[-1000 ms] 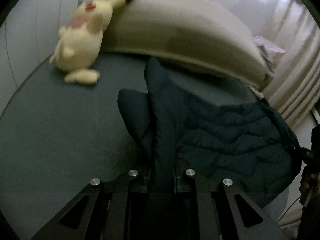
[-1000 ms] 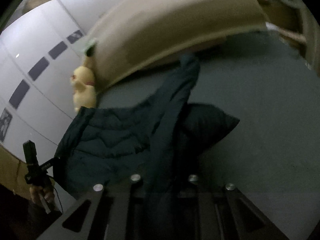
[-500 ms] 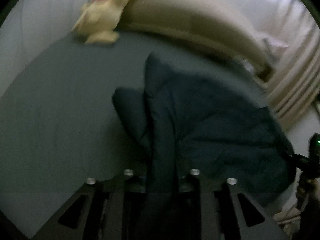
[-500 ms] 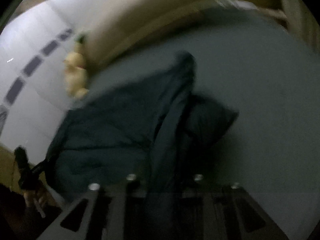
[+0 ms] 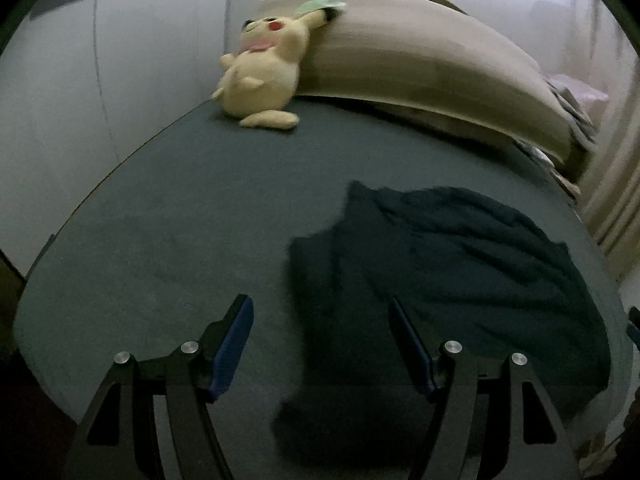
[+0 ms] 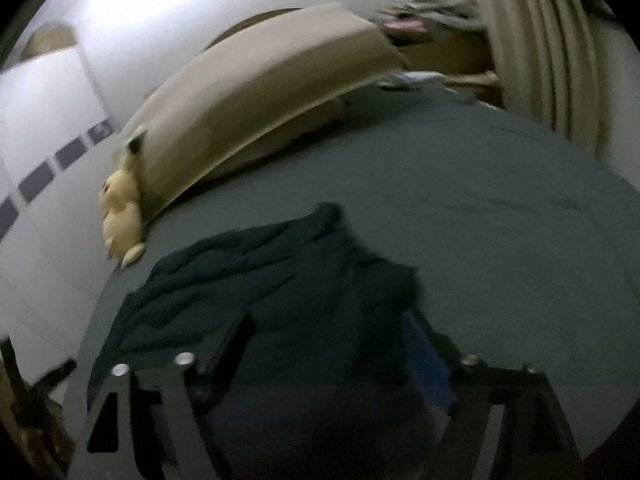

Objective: Fold large clothes

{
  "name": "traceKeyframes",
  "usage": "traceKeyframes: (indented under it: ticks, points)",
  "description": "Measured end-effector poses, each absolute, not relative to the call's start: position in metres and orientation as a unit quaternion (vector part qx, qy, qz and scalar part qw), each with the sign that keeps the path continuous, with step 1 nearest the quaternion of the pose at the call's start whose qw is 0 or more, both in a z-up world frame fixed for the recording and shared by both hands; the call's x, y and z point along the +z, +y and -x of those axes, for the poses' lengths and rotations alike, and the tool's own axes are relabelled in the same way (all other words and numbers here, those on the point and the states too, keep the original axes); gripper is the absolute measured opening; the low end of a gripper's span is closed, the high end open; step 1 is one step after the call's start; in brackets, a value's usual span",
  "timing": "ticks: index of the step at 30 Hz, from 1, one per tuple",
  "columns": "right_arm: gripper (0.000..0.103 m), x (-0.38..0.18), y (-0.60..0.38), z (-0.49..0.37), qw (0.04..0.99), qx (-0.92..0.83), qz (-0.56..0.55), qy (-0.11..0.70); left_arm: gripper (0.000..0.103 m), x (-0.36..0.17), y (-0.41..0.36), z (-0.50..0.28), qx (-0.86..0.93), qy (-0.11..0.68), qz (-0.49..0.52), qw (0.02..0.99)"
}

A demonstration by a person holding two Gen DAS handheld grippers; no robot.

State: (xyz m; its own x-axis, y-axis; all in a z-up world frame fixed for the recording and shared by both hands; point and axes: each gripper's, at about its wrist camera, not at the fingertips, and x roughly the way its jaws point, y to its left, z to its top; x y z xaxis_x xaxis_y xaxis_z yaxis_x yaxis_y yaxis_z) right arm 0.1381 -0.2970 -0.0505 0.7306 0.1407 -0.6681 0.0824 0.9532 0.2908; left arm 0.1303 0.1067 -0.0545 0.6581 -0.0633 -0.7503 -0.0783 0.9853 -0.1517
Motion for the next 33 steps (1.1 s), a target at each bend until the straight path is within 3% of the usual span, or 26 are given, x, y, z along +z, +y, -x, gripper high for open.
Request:
traceKeyframes:
  ticks: [5,10,18,24,33]
  points:
    - [0.082,-0.074,-0.228,-0.144,0.912,0.063,-0.097,0.394,0.076,-0.060,0.061,-0.118,-0.030,0.400,0.044,0.915]
    - [0.082,-0.125,-0.218,-0.176,0.874,0.066,-0.093,0.473,0.078,-0.115,0.047,-0.142,-0.021,0.464,0.011,0.885]
    - [0.083,-0.079,-0.227,-0.210,0.888,0.054,-0.088,0.448,0.078,-0.080,0.061,-0.183,-0.011,0.446,0.017,0.895]
    - [0.083,-0.079,-0.214,-0.271,0.879,0.052,-0.085,0.466,0.078,-0.073,0.038,-0.226,-0.017,0.460,0.042,0.887]
    - [0.087,-0.143,-0.123,-0.360,0.853,0.028,0.034,0.520,0.078,-0.086,0.030,-0.231,-0.001,0.482,0.050,0.875]
